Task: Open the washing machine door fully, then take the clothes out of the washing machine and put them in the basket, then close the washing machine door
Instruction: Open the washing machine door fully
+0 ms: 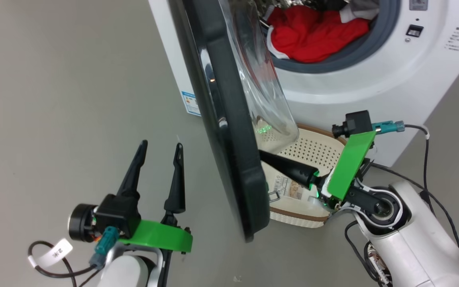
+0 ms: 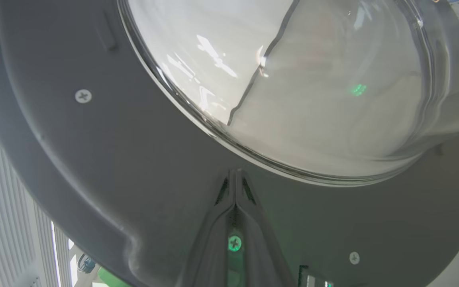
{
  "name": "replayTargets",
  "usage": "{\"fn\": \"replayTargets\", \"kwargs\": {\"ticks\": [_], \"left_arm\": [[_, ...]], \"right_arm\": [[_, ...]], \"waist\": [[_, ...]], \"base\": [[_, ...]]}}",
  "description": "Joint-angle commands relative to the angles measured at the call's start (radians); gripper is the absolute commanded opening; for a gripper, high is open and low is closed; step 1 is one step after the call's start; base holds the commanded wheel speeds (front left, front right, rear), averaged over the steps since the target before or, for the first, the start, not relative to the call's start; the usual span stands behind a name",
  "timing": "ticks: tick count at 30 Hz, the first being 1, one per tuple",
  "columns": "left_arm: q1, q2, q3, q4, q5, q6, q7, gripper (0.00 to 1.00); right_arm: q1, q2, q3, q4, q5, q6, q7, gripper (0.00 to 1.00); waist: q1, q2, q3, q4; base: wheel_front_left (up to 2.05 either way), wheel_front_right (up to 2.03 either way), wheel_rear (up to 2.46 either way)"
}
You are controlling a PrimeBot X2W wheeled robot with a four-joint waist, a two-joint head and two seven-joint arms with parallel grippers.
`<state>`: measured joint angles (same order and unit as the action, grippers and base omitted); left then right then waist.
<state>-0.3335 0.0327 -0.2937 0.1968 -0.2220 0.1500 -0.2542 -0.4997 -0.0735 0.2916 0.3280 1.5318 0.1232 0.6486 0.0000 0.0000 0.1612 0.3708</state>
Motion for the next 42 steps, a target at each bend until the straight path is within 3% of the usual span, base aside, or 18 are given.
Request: {"fn": "replayTargets", "kwargs": {"ticks": [1, 20, 42], "left_arm": [[0.001, 0.018, 0.031, -0.018, -0.011, 0.004, -0.008, 1.00], [0.015, 0.018, 0.029, -0.008, -0.022, 0.002, -0.008, 1.00], [0.016, 0.018, 0.029, -0.017, -0.030, 0.010, -0.008, 1.00]], "right_arm": [[0.004, 0.023, 0.030, -0.037, 0.011, 0.008, 0.009, 0.00], [-0.003, 0.023, 0.132, -0.037, 0.060, 0.008, -0.020, 0.00], [-0.041, -0.002, 0.190, -0.020, 0.101, 0.008, -0.062, 0.00]], "waist": [[0.0000, 0.0000, -0.011, 0.019], [0.0000, 0.0000, -0.030, 0.111], [0.0000, 0.0000, -0.020, 0.135]], "base": [[0.00, 0.00, 0.00], [0.00, 0.00, 0.00], [0.00, 0.00, 0.00]]}}
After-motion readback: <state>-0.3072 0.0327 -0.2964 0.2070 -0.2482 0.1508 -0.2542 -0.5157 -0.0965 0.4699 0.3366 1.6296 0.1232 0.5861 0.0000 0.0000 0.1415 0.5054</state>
